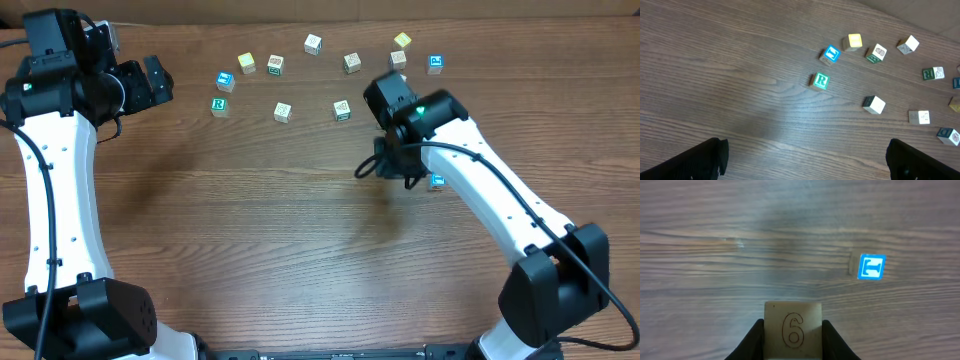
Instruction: Form a horizontal line
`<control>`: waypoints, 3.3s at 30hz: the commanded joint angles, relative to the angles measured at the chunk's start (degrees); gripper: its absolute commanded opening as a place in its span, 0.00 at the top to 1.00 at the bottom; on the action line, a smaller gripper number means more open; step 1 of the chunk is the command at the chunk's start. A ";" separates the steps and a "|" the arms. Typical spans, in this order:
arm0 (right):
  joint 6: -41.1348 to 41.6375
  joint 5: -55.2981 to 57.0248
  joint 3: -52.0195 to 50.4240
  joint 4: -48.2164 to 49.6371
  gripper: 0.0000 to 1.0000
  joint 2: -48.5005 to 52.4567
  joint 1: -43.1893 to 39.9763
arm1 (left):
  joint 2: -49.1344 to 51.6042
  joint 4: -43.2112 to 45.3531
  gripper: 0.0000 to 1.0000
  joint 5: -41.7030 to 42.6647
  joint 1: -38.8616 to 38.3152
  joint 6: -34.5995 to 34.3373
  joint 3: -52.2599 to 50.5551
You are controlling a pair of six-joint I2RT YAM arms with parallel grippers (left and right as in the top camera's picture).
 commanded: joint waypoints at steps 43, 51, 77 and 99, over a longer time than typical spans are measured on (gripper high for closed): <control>0.42 -0.70 -8.52 22.84 0.54 0.00 -2.14 | 0.07 0.09 0.00 -0.15 0.04 -0.81 0.96; 1.09 -11.67 -11.74 20.79 0.96 0.24 -0.44 | 0.07 0.07 0.00 -0.15 0.04 -0.83 0.96; 2.56 2.89 -25.79 33.14 0.92 0.24 -1.16 | 0.07 0.07 0.00 -0.17 0.04 -0.81 0.96; 2.36 2.36 -25.81 30.16 0.91 0.24 -1.16 | 0.07 0.04 0.00 -0.22 0.04 -0.81 0.96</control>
